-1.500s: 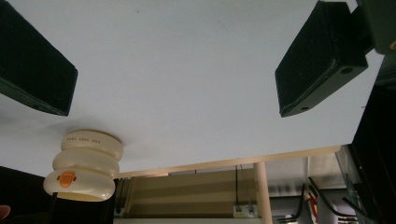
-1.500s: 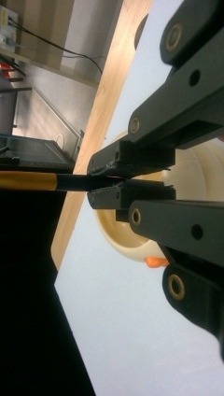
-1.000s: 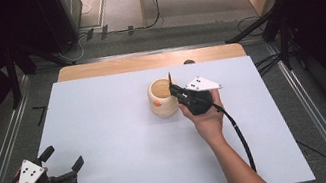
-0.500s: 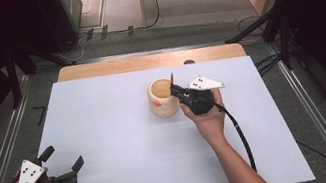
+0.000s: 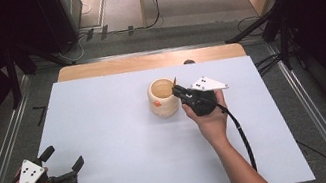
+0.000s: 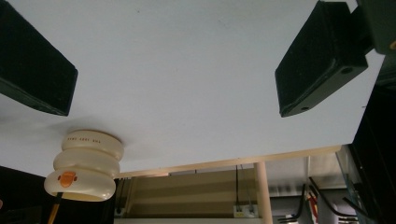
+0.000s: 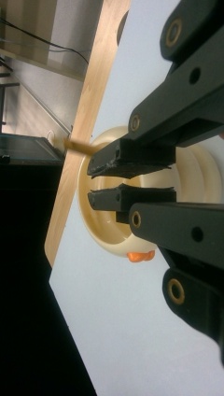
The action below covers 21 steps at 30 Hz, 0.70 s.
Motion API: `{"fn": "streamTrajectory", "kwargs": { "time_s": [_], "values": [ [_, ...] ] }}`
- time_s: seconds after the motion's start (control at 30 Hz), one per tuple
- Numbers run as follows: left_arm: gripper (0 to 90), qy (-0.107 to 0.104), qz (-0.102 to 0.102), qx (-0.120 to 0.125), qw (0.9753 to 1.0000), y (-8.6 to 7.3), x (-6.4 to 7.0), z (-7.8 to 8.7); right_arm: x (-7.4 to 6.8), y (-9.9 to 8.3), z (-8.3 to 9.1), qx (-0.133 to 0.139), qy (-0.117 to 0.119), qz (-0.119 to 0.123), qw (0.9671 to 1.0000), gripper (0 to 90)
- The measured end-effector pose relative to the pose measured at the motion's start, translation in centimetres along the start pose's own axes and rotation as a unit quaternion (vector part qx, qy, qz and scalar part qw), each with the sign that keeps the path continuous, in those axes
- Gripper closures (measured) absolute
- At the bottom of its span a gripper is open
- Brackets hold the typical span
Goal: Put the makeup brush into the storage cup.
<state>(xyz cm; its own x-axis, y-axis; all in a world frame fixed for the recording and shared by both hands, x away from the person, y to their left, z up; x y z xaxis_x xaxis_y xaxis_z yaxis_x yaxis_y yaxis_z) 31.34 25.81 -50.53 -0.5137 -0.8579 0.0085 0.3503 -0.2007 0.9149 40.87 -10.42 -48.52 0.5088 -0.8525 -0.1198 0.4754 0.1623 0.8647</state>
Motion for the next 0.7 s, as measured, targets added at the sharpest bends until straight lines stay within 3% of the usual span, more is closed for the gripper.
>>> {"fn": "streamTrajectory", "kwargs": {
  "time_s": [0.3,0.53,0.7],
  "values": [
    [0.0,0.000,0.000,0.000,1.0000,0.0,0.0,0.0,0.3,-1.0,0.9,-0.002,-0.004,0.005,1.0000,80.0],
    [0.0,0.000,0.001,0.000,1.0000,0.0,0.0,0.0,0.3,-1.7,1.8,0.000,-0.006,0.023,0.9997,70.6],
    [0.0,0.000,-0.001,-0.001,1.0000,0.0,0.1,0.0,0.5,-2.3,2.6,0.005,-0.008,0.022,0.9997,63.7]
  ]
}}
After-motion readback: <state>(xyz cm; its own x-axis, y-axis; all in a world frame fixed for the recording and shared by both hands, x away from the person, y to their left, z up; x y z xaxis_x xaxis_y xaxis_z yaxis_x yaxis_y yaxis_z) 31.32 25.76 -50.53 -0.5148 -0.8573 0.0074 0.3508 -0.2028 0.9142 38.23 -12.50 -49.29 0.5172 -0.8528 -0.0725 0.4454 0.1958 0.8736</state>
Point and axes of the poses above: each handheld gripper's, and its own axes: z roughly backward along the jaws, y roughly out of its top, x roughly to its right, the point moved 10 cm from there along -z, roughly forward along the jaws, and after that the axes turned 9 degrees about -x, right-handed, at the moved point
